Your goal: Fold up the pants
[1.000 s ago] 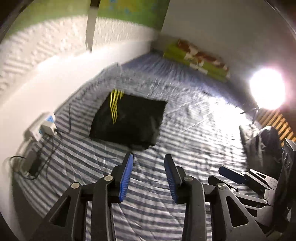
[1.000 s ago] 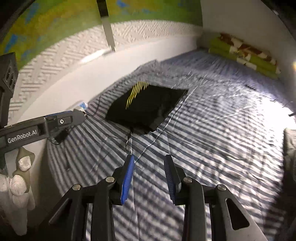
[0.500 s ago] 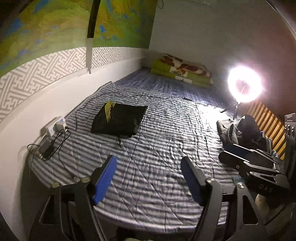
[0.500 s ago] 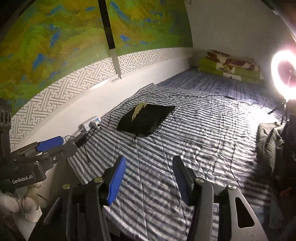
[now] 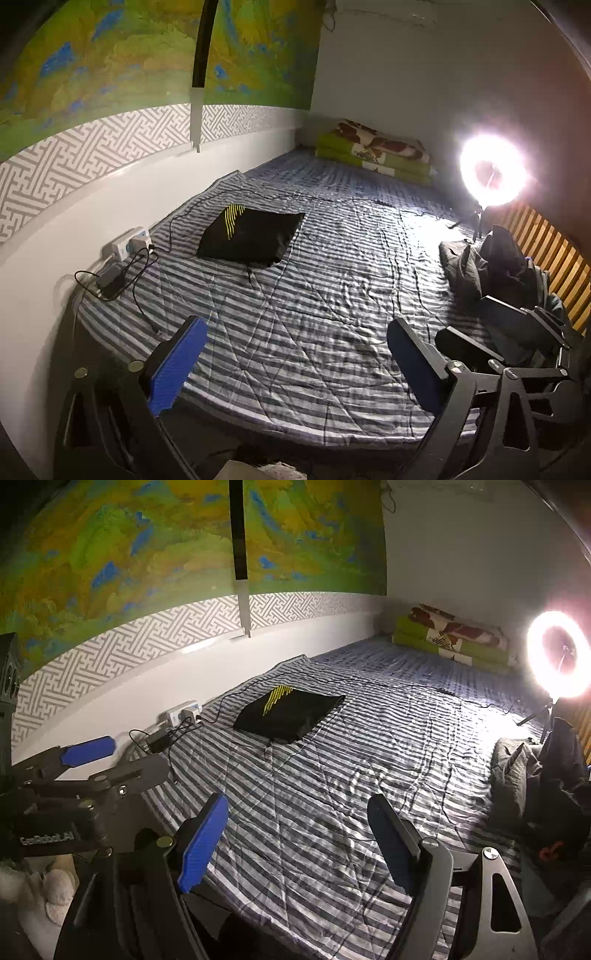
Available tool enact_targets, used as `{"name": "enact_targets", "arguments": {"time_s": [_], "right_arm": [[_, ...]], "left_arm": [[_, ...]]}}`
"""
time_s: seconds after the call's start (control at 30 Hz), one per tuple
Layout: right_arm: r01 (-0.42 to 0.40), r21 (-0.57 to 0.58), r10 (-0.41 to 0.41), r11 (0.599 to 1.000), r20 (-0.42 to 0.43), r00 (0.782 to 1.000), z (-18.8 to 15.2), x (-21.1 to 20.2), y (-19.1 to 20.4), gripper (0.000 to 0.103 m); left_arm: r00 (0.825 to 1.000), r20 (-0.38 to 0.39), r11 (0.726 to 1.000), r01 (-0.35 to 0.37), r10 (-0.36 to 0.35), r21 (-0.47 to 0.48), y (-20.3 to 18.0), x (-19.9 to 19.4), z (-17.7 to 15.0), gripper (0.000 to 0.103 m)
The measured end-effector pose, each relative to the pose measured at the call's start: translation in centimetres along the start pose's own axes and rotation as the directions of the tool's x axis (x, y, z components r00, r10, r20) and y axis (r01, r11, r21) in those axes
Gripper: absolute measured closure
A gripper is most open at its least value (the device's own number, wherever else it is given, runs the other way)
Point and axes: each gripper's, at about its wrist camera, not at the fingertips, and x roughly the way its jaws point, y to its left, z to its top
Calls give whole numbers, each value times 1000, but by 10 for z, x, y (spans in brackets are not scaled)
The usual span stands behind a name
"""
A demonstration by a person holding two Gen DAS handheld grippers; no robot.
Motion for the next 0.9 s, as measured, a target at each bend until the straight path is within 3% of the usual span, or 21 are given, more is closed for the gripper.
{"name": "enact_targets", "arguments": {"time_s": [0.37, 0.9], "right_arm": [[36, 34, -35, 999, -38, 999, -6, 20, -13, 28], [49, 45, -46, 998, -55, 997, -7, 35, -15, 28]], "left_arm": [[997, -41, 997, -72, 71, -37, 27, 27, -11, 1], [996, -68, 998, -55, 52, -36, 30, 51, -16, 1]]}}
